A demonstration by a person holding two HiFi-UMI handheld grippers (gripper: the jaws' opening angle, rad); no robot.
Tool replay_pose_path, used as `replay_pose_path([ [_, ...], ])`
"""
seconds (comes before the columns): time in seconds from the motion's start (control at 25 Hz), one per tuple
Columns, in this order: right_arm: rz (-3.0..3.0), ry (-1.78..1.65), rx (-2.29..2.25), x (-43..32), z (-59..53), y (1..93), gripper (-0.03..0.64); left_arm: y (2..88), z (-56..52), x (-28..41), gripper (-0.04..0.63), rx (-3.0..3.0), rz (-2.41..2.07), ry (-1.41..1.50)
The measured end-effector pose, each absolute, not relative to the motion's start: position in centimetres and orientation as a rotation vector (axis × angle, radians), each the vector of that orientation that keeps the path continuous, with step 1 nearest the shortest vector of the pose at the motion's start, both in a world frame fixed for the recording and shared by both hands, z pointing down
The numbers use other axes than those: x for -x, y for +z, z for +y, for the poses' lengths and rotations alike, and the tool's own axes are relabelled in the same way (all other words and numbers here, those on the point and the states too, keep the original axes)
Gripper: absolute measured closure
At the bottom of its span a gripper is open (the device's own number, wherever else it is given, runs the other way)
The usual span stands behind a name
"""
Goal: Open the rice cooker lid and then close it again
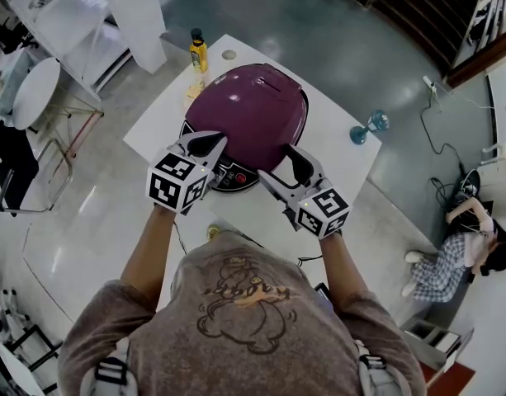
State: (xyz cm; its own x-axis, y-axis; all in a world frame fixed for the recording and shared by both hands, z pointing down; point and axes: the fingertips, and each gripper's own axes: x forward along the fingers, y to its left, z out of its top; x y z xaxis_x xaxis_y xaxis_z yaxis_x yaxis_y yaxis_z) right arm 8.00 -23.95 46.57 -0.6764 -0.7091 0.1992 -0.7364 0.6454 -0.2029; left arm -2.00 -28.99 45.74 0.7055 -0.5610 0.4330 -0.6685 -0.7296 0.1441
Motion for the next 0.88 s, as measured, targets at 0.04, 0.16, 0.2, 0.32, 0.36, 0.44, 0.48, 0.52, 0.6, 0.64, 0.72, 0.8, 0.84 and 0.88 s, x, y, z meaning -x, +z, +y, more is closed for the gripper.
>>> replay_pose_path([
  [0.04, -2.755, 0.410, -1.213, -7.98, -23.93, 46.60, 0.268, 45.79, -28.97, 2.00, 0.575, -2.622, -0.969, 0.530],
  [0.16, -2.748, 0.412, -1.206, -7.92, -23.82, 46.78, 0.268, 46.05, -28.84, 2.02, 0.575, -2.619, -0.966, 0.549],
  [0.2, -2.746, 0.413, -1.204, -7.92, -23.80, 46.85, 0.268, 46.15, -28.82, 1.99, 0.574, -2.621, -0.967, 0.558],
  [0.32, -2.742, 0.414, -1.200, -7.94, -23.89, 46.93, 0.268, 46.31, -28.89, 1.91, 0.575, -2.623, -0.967, 0.576],
  [0.36, -2.741, 0.415, -1.200, -7.94, -23.91, 46.94, 0.268, 46.31, -28.90, 1.91, 0.575, -2.622, -0.966, 0.577],
  [0.44, -2.742, 0.417, -1.201, -7.92, -23.85, 46.97, 0.268, 46.35, -28.85, 1.93, 0.574, -2.621, -0.964, 0.578],
  [0.48, -2.742, 0.417, -1.202, -7.90, -23.80, 46.99, 0.268, 46.37, -28.80, 1.94, 0.575, -2.622, -0.964, 0.578],
  [0.52, -2.743, 0.417, -1.202, -7.89, -23.75, 47.00, 0.268, 46.39, -28.75, 1.94, 0.575, -2.623, -0.965, 0.579],
  [0.6, -2.743, 0.416, -1.203, -7.87, -23.70, 46.98, 0.268, 46.36, -28.70, 1.94, 0.575, -2.625, -0.967, 0.579],
  [0.64, -2.742, 0.413, -1.204, -7.86, -23.69, 46.96, 0.268, 46.34, -28.70, 1.94, 0.575, -2.626, -0.968, 0.580],
  [0.72, -2.738, 0.401, -1.204, -7.85, -23.70, 46.97, 0.268, 46.32, -28.73, 1.93, 0.575, -2.624, -0.969, 0.581],
  [0.8, -2.735, 0.394, -1.204, -7.87, -23.73, 47.04, 0.270, 46.35, -28.79, 1.91, 0.575, -2.620, -0.969, 0.585],
  [0.84, -2.735, 0.394, -1.205, -7.89, -23.75, 47.04, 0.270, 46.35, -28.81, 1.90, 0.575, -2.618, -0.968, 0.588],
  [0.88, -2.735, 0.396, -1.207, -7.91, -23.77, 47.02, 0.272, 46.34, -28.81, 1.88, 0.575, -2.617, -0.966, 0.592],
])
